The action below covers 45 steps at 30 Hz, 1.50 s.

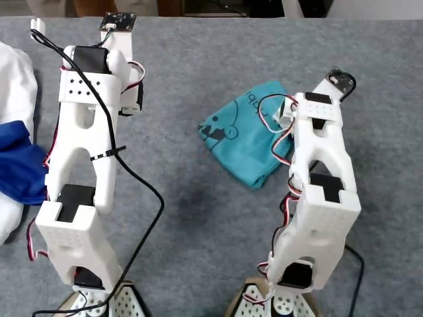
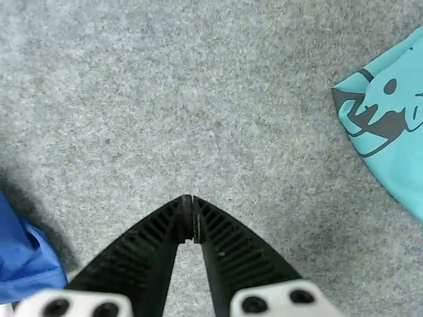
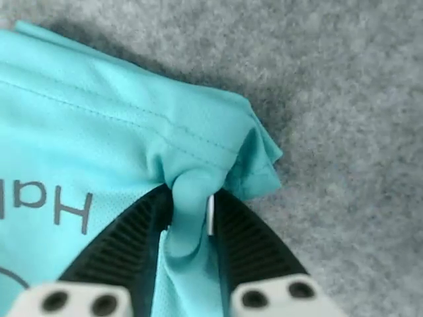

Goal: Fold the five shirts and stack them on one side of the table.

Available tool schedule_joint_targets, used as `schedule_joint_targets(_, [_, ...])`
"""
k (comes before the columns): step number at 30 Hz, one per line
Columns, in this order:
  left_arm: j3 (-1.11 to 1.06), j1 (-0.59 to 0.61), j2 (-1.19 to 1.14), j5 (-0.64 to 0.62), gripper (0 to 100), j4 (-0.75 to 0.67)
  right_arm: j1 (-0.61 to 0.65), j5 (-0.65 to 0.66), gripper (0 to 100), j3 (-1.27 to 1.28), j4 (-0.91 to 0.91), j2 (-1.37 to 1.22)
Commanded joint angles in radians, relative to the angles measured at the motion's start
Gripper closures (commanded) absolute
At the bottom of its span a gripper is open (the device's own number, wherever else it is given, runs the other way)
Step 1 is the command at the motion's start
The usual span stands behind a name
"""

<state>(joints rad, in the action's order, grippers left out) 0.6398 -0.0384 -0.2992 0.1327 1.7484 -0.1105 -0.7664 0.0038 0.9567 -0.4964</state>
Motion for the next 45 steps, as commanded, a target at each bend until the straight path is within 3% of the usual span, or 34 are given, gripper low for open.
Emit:
schedule_joint_targets(1, [0.003, 0.008, 0.059, 0.008, 98, 0.014, 0.015, 0.035, 99.3, -0.044, -0.02, 0.019])
schedule_joint_targets(15, [0.011, 0.006, 0.059, 0.006, 98, 0.012, -0.352, 0.133, 99.3, -0.077, 0.138, 0.209])
schedule_joint_targets(35, [0.008, 0.002, 0.059, 0.0, 98, 0.012, -0.923, 0.388, 99.3, -0.097, 0.164, 0.205])
schedule_joint_targets(45, [0.011, -0.002, 0.059, -0.012, 98, 0.012, -1.139, 0.493, 99.3, -0.099, 0.157, 0.203])
